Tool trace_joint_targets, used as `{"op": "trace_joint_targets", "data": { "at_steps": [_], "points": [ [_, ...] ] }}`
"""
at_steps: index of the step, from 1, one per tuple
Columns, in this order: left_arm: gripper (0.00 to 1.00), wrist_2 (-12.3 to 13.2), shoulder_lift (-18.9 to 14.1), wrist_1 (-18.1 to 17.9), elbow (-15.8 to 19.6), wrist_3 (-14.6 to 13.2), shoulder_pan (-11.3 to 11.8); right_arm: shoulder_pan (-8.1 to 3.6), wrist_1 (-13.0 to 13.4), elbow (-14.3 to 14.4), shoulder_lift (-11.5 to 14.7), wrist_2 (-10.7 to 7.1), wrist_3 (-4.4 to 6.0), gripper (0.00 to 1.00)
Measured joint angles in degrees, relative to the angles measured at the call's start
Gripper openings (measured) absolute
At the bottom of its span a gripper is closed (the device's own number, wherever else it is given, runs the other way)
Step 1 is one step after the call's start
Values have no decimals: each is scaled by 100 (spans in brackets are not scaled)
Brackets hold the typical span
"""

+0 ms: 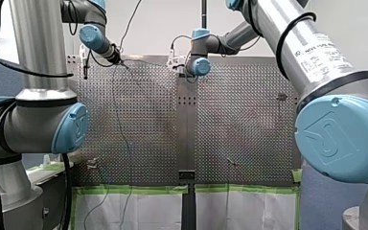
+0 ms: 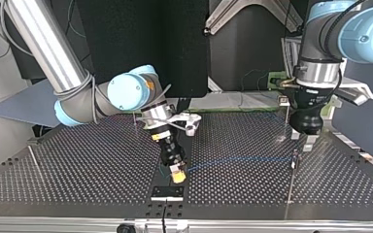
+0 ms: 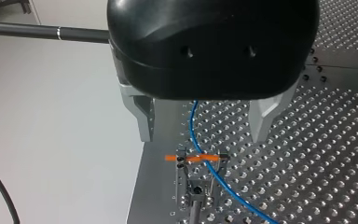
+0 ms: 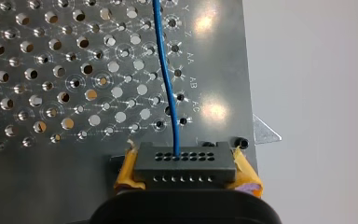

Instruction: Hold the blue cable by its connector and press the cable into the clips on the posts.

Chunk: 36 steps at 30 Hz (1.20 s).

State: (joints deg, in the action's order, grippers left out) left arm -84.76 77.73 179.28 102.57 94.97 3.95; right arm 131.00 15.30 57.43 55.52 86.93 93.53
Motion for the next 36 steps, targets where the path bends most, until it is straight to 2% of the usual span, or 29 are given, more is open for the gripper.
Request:
{"op": "trace_joint_targets", "data": {
  "at_steps": [16, 26, 31, 36],
  "points": [
    [100, -55, 0, 14, -11, 12, -75, 0, -16, 0, -4, 0, 0, 0],
    [100, 260, 112, 2, -72, 65, -260, 2, -18, -3, -5, 8, -1, 0],
    [100, 282, 165, -56, -165, 154, -369, 8, -23, -1, -8, 9, -2, 0],
    [100, 193, 315, -115, -267, 182, -464, 15, -26, 0, -9, 9, -1, 0]
  ]
}}
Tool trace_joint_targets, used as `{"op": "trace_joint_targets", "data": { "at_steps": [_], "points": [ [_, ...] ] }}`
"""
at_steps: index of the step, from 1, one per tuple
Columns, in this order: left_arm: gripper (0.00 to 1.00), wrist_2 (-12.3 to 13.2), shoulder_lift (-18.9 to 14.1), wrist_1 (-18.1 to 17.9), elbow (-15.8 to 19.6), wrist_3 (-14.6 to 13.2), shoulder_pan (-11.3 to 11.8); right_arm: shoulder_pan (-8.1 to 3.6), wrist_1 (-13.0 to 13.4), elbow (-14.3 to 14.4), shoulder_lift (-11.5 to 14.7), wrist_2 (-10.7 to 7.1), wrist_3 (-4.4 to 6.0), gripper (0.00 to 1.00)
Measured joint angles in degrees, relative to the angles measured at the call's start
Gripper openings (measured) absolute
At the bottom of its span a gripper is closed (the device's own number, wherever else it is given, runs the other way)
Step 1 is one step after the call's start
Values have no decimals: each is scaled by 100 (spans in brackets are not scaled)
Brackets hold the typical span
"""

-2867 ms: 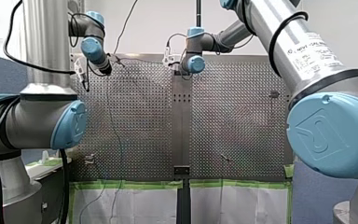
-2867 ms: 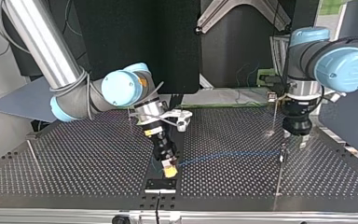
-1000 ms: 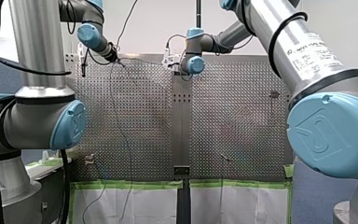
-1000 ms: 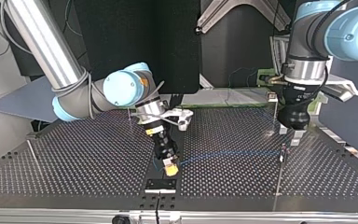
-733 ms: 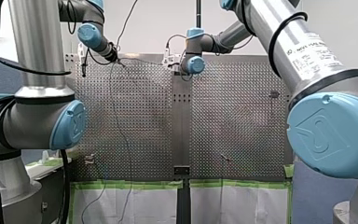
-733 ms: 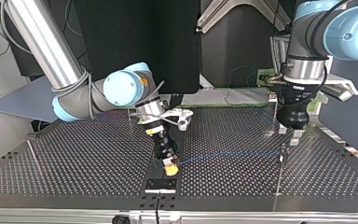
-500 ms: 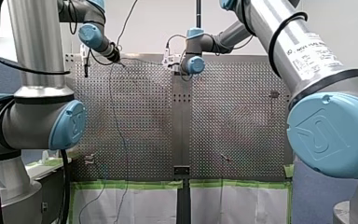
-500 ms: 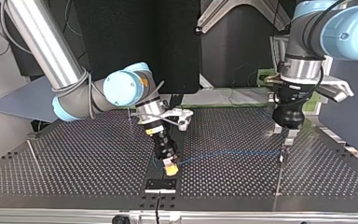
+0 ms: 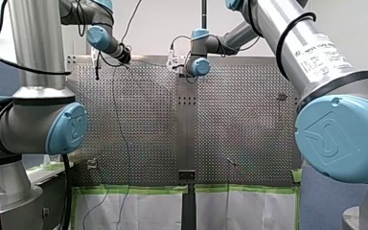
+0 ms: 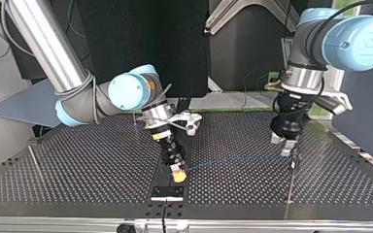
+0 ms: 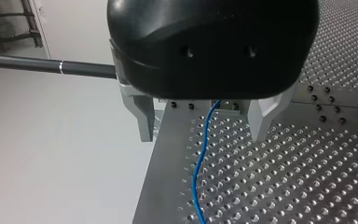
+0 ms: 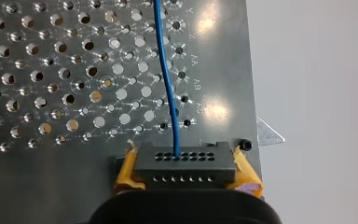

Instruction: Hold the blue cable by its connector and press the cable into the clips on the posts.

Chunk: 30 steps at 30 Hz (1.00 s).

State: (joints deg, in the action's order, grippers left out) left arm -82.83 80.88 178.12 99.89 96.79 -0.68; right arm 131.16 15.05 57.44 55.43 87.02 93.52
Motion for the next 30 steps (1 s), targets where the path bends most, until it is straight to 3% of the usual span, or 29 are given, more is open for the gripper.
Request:
{"op": "trace_joint_targets", "data": {
  "at_steps": [14, 20, 25, 30],
  "points": [
    [100, -666, 689, -184, -630, -217, -327, 18, 0, 0, -2, 0, -2, 0],
    [100, -989, 1007, -359, -740, -339, -425, 19, -1, 0, -4, 0, -6, 0],
    [100, -1206, 1110, -496, -769, -346, -462, 20, -2, 1, -4, 0, -8, 0],
    [100, -1260, 1123, -597, -791, -315, -484, 16, -1, 0, -7, 0, -8, 0]
  ]
}}
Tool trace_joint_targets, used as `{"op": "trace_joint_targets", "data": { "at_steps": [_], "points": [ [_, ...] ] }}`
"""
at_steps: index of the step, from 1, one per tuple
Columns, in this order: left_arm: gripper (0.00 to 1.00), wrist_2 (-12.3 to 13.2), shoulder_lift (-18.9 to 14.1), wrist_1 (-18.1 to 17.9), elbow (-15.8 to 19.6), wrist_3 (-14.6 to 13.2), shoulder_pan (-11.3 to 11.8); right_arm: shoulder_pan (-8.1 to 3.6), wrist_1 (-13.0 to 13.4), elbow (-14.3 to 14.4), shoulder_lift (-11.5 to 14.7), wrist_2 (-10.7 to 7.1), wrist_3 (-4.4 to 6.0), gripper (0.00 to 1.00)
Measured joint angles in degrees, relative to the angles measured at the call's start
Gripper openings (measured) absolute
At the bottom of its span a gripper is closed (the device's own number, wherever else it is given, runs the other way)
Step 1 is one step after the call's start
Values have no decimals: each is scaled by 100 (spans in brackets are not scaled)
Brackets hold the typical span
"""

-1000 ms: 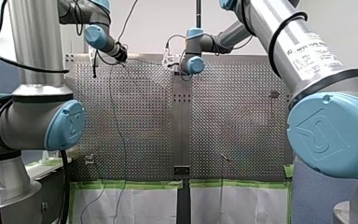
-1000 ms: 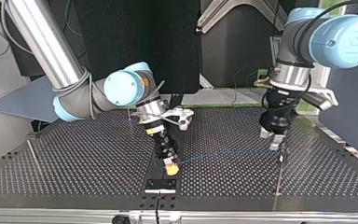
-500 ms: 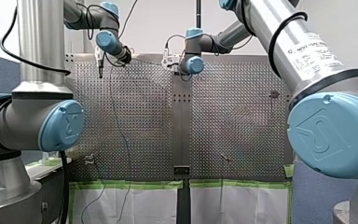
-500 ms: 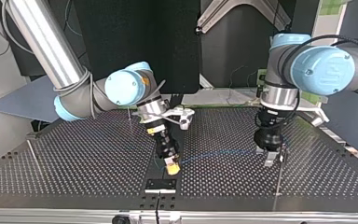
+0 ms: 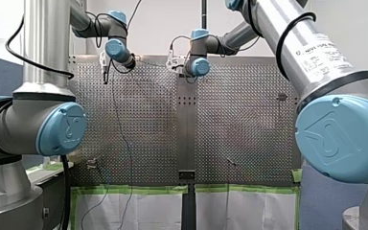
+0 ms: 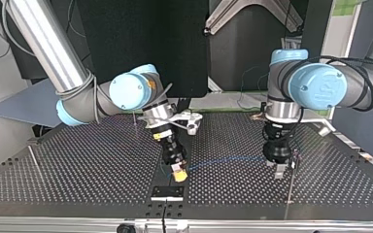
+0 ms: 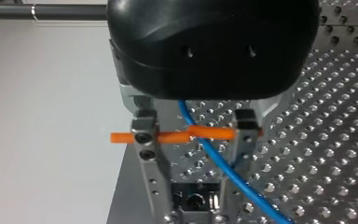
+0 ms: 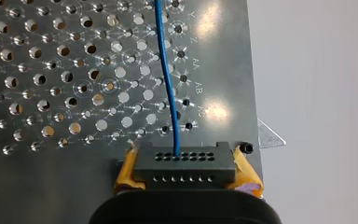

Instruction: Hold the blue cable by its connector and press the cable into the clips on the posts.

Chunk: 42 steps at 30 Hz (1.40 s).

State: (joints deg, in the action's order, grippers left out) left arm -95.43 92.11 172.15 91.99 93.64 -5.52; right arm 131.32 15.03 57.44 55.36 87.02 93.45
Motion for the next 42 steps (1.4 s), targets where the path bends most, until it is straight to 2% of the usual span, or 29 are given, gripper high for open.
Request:
{"op": "trace_joint_targets", "data": {
  "at_steps": [12, 13, 14, 15, 16, 17, 21, 29, 37, 42],
  "points": [
    [100, -8, 2, -58, -23, -4, -14, -8, -3, 0, -10, 0, -8, 0],
    [75, -12, 2, -74, -23, -9, -18, -10, -5, 0, -10, 0, -9, 0],
    [64, -24, 3, -93, -22, -30, -23, -11, -5, 0, -10, 0, -8, 0],
    [64, -41, 2, -102, -23, -56, -29, -11, -6, 0, -10, 0, -9, 0],
    [9, -64, 2, -109, -22, -88, -35, -12, -7, 1, -12, 0, -9, 0],
    [0, -99, 2, -117, -22, -132, -46, -12, -7, 1, -14, 0, -9, 0],
    [0, -229, -1, -141, -18, -294, -97, -19, -8, 0, -13, 0, -9, 0],
    [0, -215, -1, -214, -9, -620, -183, -23, -8, 1, -13, 0, -9, 0],
    [0, -257, -3, -207, -8, -653, -204, -31, -8, 17, -18, 13, -21, 0],
    [0, -354, -3, -207, -7, -571, -207, -48, -8, 46, -23, 36, -36, 0]
  ]
}}
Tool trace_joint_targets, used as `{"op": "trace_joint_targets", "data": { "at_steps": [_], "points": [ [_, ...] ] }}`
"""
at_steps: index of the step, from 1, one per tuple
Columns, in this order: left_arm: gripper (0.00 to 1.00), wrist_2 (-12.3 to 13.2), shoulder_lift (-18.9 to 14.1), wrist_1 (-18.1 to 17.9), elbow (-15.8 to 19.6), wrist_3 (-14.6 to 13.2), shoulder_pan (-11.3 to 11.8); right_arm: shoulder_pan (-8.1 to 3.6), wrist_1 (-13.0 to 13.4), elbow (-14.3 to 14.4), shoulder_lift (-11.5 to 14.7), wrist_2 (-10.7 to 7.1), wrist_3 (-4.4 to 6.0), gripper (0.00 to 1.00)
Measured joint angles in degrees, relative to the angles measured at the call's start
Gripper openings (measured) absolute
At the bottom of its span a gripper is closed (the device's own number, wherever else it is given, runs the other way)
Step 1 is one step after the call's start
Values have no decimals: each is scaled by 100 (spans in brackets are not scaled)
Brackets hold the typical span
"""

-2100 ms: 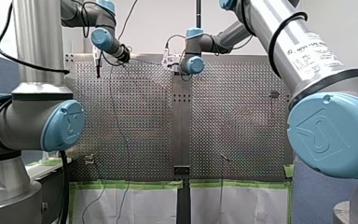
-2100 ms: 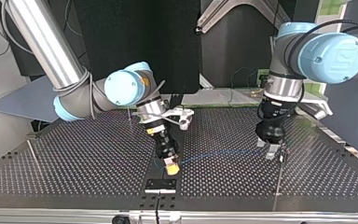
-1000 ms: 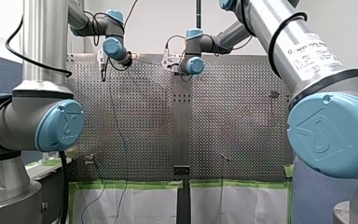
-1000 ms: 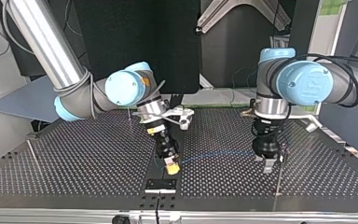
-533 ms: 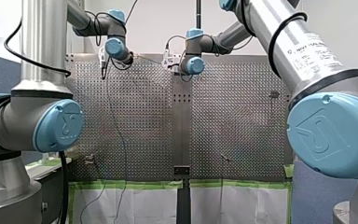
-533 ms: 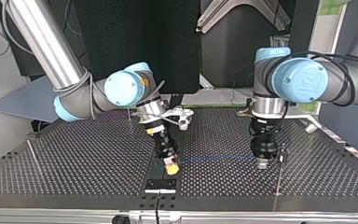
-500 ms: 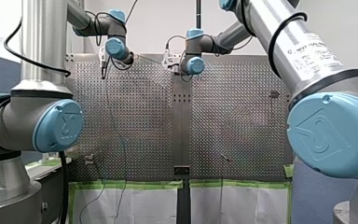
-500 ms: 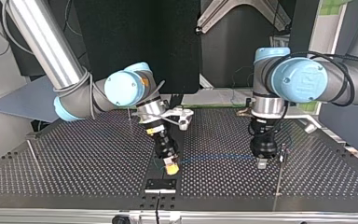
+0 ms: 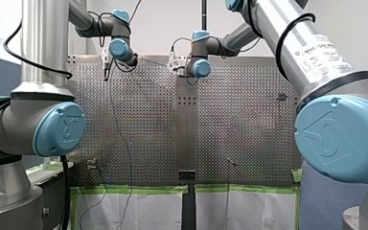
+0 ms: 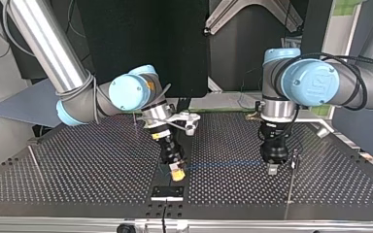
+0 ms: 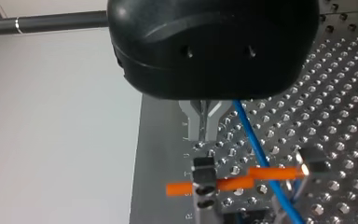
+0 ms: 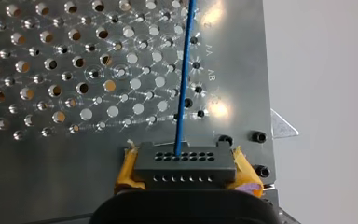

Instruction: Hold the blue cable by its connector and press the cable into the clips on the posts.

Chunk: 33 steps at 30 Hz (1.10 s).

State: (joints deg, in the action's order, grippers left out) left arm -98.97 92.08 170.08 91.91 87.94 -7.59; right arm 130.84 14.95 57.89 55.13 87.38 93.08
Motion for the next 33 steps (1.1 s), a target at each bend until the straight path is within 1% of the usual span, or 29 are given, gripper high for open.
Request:
{"op": "trace_joint_targets", "data": {
  "at_steps": [5, 9, 15, 19, 21, 25, 27, 29, 33],
  "points": [
    [0, -135, 0, 5, 2, 80, -4, 3, 1, 10, -4, 8, -14, 0],
    [0, -177, 2, -6, 26, 114, -12, 2, 3, 55, -8, 34, -19, 0],
    [0, -180, 4, -230, 232, 138, -80, -12, 8, 248, -10, 73, -32, 0],
    [0, -198, 8, -432, 429, 183, -150, -10, 8, 457, -9, 88, -34, 0],
    [0, -213, 26, -530, 525, 207, -207, -4, 9, 549, -9, 106, -34, 0],
    [0, -311, 140, -714, 696, 206, -348, 18, 27, 738, -6, 215, -39, 0],
    [0, -397, 236, -821, 747, 186, -447, 24, 38, 818, -6, 287, -53, 0],
    [0, -498, 341, -930, 768, 183, -553, 27, 59, 920, -4, 375, -89, 0],
    [0, -728, 575, -1166, 780, 186, -787, -6, 150, 1128, 0, 491, -142, 0]
  ]
}}
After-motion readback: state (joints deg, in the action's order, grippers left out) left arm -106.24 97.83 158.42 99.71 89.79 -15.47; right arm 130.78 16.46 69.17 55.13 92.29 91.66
